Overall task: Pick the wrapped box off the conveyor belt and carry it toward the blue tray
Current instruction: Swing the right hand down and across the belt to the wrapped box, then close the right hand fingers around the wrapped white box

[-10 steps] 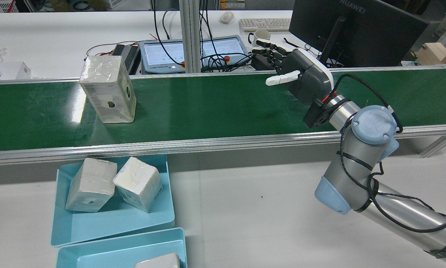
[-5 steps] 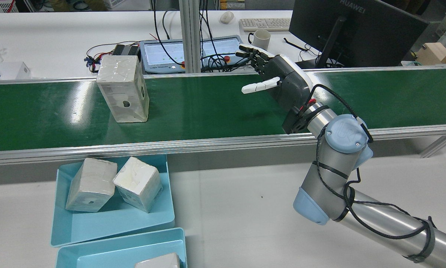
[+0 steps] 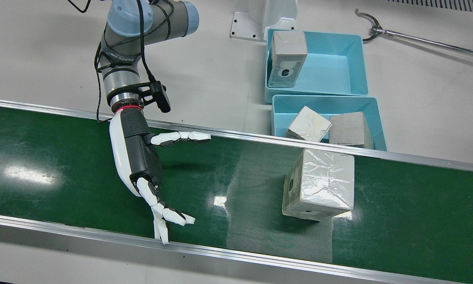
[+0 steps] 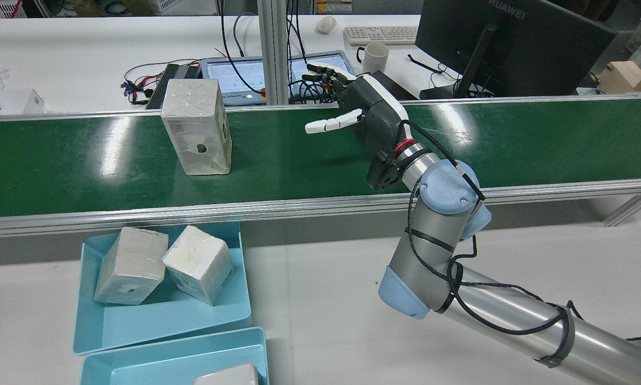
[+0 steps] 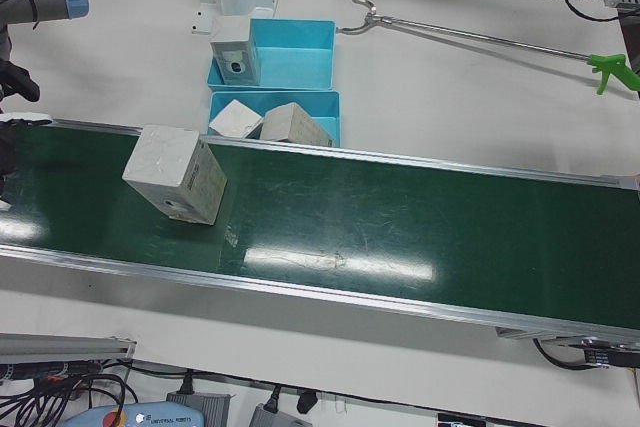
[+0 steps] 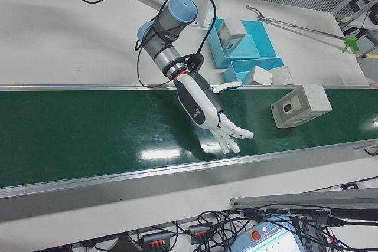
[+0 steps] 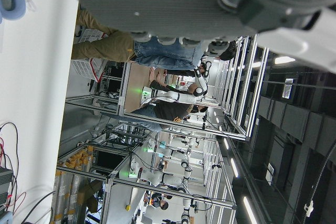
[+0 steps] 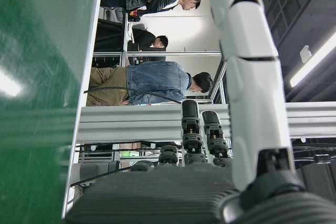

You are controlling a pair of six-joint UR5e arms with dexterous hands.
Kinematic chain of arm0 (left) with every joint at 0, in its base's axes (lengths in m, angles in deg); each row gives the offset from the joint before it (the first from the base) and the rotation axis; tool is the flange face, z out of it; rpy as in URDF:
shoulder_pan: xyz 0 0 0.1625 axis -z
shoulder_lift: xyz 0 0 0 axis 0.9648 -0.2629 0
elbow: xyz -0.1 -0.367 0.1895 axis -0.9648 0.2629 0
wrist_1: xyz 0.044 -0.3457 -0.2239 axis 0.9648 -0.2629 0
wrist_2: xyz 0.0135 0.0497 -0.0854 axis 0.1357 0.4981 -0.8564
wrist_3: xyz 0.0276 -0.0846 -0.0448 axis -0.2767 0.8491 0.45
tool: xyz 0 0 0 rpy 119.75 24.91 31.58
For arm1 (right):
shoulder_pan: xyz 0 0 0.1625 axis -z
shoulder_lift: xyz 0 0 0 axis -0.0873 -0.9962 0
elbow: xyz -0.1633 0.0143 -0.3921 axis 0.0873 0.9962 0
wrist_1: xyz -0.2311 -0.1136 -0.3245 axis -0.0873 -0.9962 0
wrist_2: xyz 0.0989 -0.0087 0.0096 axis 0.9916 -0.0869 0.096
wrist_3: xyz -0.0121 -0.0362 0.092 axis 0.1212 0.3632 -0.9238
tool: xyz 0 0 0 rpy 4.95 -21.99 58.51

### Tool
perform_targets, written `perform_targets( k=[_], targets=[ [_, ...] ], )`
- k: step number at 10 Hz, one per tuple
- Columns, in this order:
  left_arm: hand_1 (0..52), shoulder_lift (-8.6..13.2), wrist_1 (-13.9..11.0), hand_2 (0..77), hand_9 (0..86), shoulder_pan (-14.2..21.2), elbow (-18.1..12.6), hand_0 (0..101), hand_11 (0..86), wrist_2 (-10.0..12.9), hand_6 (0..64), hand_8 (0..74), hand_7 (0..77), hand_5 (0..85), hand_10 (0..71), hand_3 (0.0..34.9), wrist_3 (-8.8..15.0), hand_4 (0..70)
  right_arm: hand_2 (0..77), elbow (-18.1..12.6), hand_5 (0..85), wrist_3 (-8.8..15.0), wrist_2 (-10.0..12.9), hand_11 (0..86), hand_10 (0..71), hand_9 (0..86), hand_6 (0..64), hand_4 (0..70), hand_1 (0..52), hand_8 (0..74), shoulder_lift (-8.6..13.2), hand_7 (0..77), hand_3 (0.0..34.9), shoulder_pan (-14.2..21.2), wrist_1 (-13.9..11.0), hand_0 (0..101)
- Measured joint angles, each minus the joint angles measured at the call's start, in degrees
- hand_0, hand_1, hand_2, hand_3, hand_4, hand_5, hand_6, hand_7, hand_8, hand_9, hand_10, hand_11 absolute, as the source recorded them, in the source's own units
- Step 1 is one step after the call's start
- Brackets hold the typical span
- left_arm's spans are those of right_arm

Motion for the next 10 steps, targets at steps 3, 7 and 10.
perform_targets(
  k=[3,7,10],
  targets=[
    [0.0,0.00,0.00,1.1,0.0,0.00,0.00,0,0.5,0.00,0.5,0.5,0.5,1.1,0.0,0.0,0.00,0.5,13.1,1.17,16.4,2.51,3.13,1.1,0.0,4.9,7.6,10.9,19.6,3.8,2.94,22.4,1.8,3.06,-0.04,52],
    [0.0,0.00,0.00,0.5,0.5,0.00,0.00,0,0.5,0.00,0.5,0.5,0.5,1.1,0.0,0.0,0.00,0.5,14.2,1.65,15.3,5.41,6.39,1.1,0.0,4.9,4.9,10.9,20.7,2.7,5.10,22.4,3.7,5.20,0.04,53],
    [0.0,0.00,0.00,1.1,0.0,0.00,0.00,0,0.5,0.00,0.5,0.5,0.5,1.1,0.0,0.0,0.00,0.5,14.7,4.67,15.3,6.71,7.41,1.1,0.0,4.9,6.5,8.7,20.7,2.7,6.99,19.6,5.4,6.37,0.42,53]
  ],
)
